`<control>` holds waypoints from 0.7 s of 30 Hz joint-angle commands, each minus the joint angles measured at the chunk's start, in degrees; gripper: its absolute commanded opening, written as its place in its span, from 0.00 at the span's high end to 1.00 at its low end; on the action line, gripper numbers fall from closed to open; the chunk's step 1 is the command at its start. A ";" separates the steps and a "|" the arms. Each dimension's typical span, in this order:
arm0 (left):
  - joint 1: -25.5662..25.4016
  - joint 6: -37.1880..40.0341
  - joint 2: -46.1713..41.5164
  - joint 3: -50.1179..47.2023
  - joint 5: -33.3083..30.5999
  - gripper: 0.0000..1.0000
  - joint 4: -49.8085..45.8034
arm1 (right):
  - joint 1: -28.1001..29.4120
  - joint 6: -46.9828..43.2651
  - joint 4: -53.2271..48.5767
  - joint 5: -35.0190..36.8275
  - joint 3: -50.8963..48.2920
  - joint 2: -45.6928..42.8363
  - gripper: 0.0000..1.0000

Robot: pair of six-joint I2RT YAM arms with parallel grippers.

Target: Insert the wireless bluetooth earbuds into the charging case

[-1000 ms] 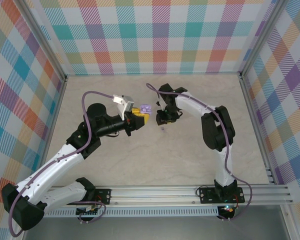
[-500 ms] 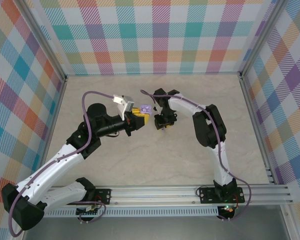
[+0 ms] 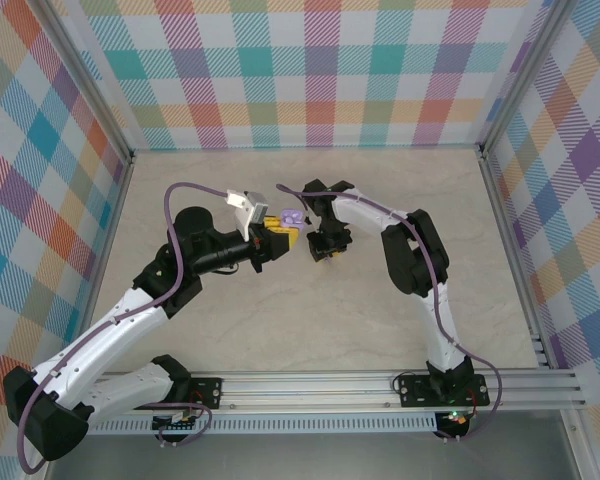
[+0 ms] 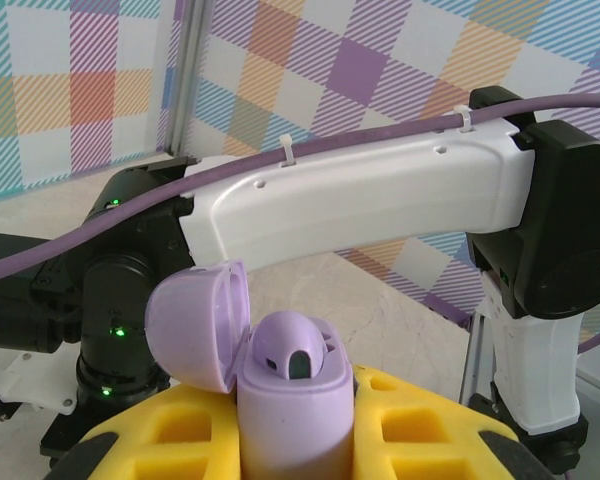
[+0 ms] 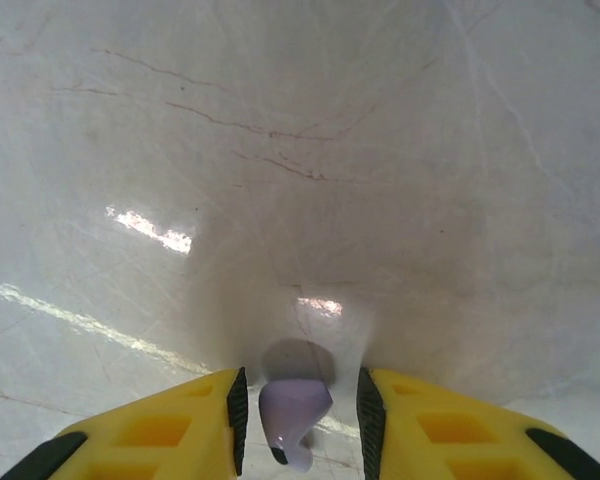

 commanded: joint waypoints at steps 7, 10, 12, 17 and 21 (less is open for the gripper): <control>-0.82 -0.16 -0.74 -0.48 0.51 0.81 1.62 | 1.16 0.74 -1.25 2.10 0.25 2.24 0.72; -0.80 -0.17 -0.74 -0.42 0.42 0.81 1.54 | 1.13 1.49 -1.00 2.22 -0.19 1.82 0.75; -0.82 -0.17 -0.74 -0.35 0.35 0.81 1.37 | 1.06 2.02 -0.87 2.13 -0.32 1.55 0.76; -0.77 -0.35 -0.40 -0.06 -0.82 0.81 0.47 | 0.13 3.62 0.07 0.75 -1.22 0.29 0.77; -0.82 -1.72 0.27 0.03 -3.90 0.81 -0.54 | -1.75 5.19 3.26 -2.84 -4.37 -2.74 0.77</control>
